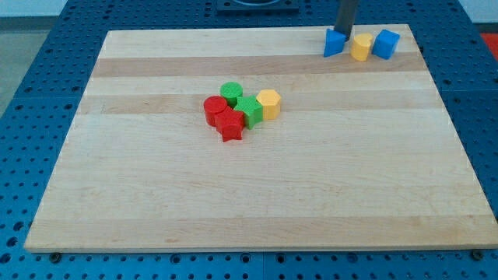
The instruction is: Slide the blue triangle a bit up
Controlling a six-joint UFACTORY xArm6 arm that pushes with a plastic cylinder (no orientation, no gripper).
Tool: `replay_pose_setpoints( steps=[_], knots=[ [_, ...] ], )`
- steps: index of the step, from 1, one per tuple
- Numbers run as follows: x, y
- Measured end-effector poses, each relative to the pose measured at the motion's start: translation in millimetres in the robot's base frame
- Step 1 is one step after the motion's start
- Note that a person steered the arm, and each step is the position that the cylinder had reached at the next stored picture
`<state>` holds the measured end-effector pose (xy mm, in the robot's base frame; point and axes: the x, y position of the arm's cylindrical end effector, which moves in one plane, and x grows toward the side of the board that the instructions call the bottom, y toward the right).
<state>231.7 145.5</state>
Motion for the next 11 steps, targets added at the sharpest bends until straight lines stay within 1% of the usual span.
replay_pose_setpoints(
  steps=[2,3,4,5,6,7,9,11],
  knots=[
    [13.4,-88.2],
    [24.7,-96.6],
    [13.8,-96.6],
    [-15.9,-96.4],
    [-18.5,-78.9],
    [-10.2,-67.4],
    [27.7,-44.6],
    [41.3,11.5]
  ],
)
